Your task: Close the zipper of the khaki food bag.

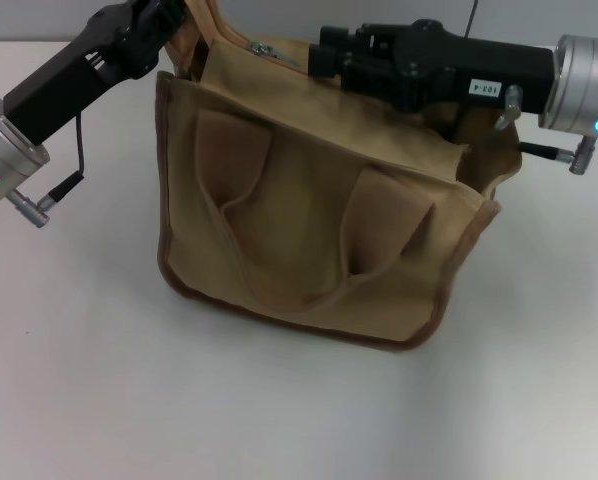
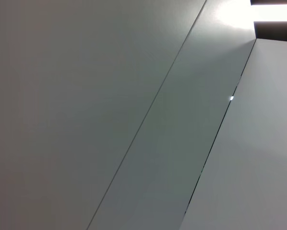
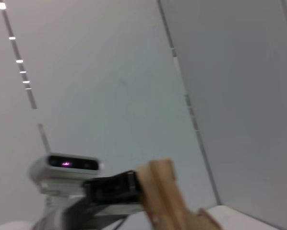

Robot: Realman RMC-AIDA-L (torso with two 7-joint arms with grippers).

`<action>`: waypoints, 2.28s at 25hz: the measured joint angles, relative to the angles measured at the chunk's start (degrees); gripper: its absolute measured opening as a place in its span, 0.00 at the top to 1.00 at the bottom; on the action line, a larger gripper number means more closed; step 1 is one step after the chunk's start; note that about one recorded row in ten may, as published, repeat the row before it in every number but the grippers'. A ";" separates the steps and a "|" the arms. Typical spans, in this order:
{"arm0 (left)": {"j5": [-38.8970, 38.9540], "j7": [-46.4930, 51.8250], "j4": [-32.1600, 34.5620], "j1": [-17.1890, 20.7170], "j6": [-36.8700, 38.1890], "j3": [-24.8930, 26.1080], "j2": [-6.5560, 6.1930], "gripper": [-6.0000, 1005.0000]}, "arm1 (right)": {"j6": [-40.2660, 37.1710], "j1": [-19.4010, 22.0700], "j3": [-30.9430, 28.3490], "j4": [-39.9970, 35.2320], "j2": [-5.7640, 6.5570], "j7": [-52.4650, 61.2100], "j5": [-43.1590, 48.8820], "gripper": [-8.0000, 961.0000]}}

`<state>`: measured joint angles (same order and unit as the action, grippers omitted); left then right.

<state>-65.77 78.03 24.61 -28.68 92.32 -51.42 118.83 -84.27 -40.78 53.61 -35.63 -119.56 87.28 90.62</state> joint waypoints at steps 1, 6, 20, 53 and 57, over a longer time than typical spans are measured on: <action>-0.01 -0.02 0.00 -0.07 -0.03 0.00 0.00 0.92 | 1.19 -0.09 0.14 0.01 -0.04 -0.01 -0.15 0.80; -0.04 -0.46 0.00 -0.01 -0.40 0.00 0.08 0.91 | 3.85 -0.54 2.26 0.49 -0.08 -1.99 -1.66 0.66; 0.03 -0.11 0.00 0.11 -0.61 0.00 0.07 0.91 | 5.92 -0.04 10.41 1.19 -0.26 -17.16 -6.30 0.63; 0.24 -0.30 0.00 -0.16 -1.03 0.33 0.09 0.91 | 13.25 -0.10 18.02 0.96 -0.32 -21.52 -13.75 0.84; 0.24 -0.32 0.00 -0.11 -1.03 0.35 0.09 0.91 | 13.30 -0.03 18.02 1.09 -0.32 -21.52 -13.79 0.85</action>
<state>-65.53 77.71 24.61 -28.80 91.29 -51.06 118.92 -70.97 -40.81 71.64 -34.54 -119.88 65.76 76.82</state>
